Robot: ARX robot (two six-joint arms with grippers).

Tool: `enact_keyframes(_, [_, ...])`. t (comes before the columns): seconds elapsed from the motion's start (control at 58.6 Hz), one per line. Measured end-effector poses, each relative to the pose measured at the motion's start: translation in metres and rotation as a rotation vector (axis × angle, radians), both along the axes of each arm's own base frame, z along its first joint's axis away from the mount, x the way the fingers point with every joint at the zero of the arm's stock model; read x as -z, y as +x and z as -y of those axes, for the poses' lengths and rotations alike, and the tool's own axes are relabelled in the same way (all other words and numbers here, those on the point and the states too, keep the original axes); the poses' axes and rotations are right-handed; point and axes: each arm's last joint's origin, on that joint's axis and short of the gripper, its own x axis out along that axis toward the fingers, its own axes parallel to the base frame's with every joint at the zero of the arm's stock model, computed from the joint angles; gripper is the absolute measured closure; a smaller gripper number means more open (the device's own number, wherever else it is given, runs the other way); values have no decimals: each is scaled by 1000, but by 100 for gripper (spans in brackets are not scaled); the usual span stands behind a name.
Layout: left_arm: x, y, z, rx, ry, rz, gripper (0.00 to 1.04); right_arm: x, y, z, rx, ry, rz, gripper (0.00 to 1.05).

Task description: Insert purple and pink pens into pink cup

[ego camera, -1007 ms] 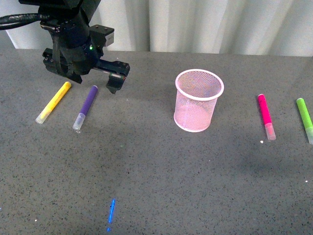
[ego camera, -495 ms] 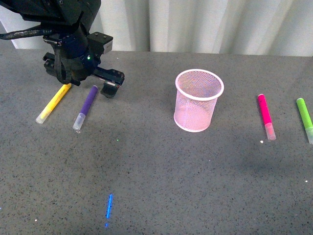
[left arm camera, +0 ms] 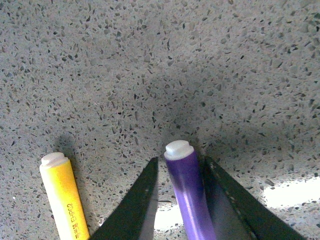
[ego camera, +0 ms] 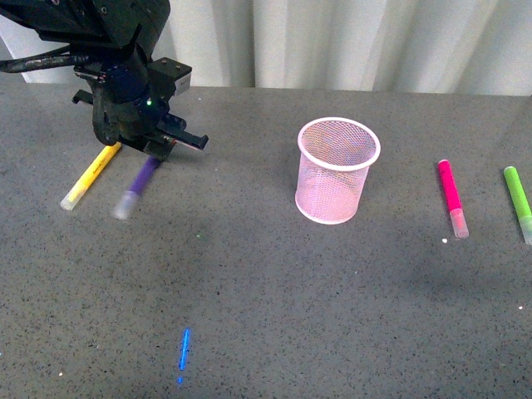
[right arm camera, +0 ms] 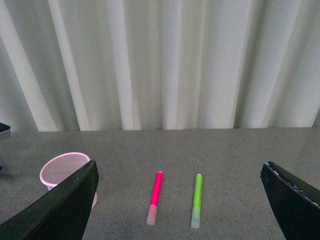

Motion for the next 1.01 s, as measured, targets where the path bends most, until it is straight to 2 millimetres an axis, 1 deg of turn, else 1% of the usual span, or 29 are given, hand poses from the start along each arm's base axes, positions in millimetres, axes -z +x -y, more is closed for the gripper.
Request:
enact_keyframes(0.034, [0,0,-1,-2,7,2,90,0,0,0,0,0,0,7])
enact_keyframes(0.085, [1,0,-2,-6,14,4,92,0,0,0,0,0,0,7])
enact_keyframes(0.359, [2,-1,-5,-3,19,12,93,0,0,0,0,0,0,7])
enact_keyframes(0.478, [0,-5,-6,-16,12,8,93,0,0,0,0,0,0,7])
enact_keyframes(0.7, [-10,-17,-5,-124,-84,-41,93,0,0,0,0,0,0,7])
enact_keyframes(0.751, [-17,-20,-3,-159,-113,-34,93,0,0,0,0,0,0,7])
enact_keyframes(0.802, [-30,-22,0,-185,-160,-18,93,0,0,0,0,0,0,7])
enact_keyframes(0.888, [-62,-24,8,-222,-253,55,93,0,0,0,0,0,0,7])
enact_keyframes(1.007, [-94,-31,17,-248,-379,146,93,0,0,0,0,0,0,7])
